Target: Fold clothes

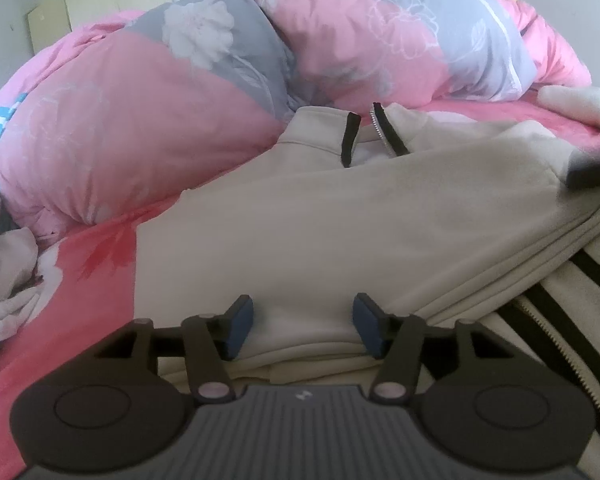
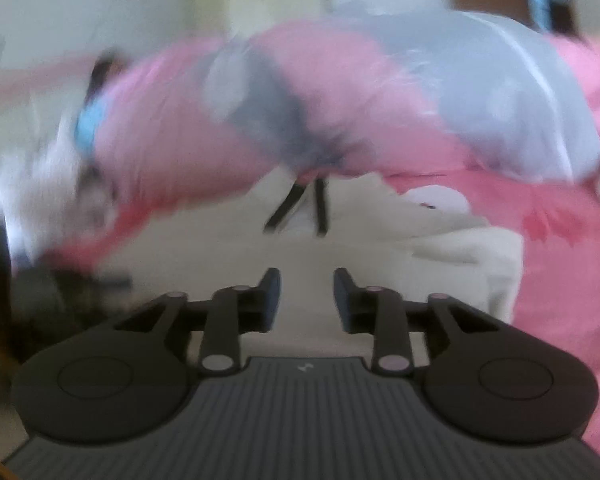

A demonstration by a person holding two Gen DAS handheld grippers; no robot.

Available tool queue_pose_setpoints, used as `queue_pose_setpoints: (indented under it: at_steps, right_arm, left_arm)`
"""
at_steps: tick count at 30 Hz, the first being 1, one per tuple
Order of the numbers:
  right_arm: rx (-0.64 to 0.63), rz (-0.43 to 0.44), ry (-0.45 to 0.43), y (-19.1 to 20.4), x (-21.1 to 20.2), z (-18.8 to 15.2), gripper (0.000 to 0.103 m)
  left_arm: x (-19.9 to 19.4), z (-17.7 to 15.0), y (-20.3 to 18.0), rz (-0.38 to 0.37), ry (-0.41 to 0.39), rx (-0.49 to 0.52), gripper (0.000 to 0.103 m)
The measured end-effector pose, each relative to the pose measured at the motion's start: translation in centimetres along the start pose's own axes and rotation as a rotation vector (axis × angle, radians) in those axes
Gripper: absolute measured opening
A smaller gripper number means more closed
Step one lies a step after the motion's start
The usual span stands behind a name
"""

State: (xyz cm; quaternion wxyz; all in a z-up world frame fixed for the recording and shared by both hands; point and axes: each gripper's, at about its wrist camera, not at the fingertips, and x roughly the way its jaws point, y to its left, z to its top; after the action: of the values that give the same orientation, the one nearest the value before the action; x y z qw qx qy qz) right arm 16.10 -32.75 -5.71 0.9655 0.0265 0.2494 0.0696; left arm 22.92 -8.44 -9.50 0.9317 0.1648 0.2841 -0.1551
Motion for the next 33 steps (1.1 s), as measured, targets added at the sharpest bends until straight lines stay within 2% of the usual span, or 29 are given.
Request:
queue_pose_setpoints:
  at_steps: [4,7,11,14,17,21,28,33]
  right_arm:
    - [-0.111,-0.057,0.154,1.9,3.3,-1.5,0.032]
    - [-0.082,-0.046,0.153,1.5,3.2,-1.3,0.032]
    - [-0.072,-0.039,0.151,1.2,3.0,-1.3,0.033]
    - [-0.068,-0.036,0.152,1.3,3.1,-1.1,0.033]
    - [-0.066,-0.034,0.154,1.4,3.3,-1.1,0.033]
    - [-0.071,-0.04,0.153,1.5,3.2,-1.0,0.033]
    - [-0.095,-0.115,0.146,1.5,3.3,-1.0,0.034]
    - [-0.112,-0.168,0.14,1.4,3.4,-1.0,0.039]
  left_arm:
    - [0.0,0.3,0.4,-0.004,0.01,-0.02,0.062]
    - [-0.3,1.1,0.9,-0.017,0.021,-0.045,0.063]
    - [-1.1,2.4,0.2,-0.039,-0.035,-0.048,0.063]
    - [-0.5,2.3,-1.9,-0.049,-0.036,0.032,0.066]
    - [0.7,1.0,-3.6,-0.027,-0.02,0.104,0.066]
    - [0.9,1.0,-2.7,-0.048,-0.008,0.057,0.07]
    - [1.1,0.8,-2.4,-0.049,-0.006,0.031,0.075]
    - [1.3,0.9,-1.7,-0.072,0.002,-0.009,0.077]
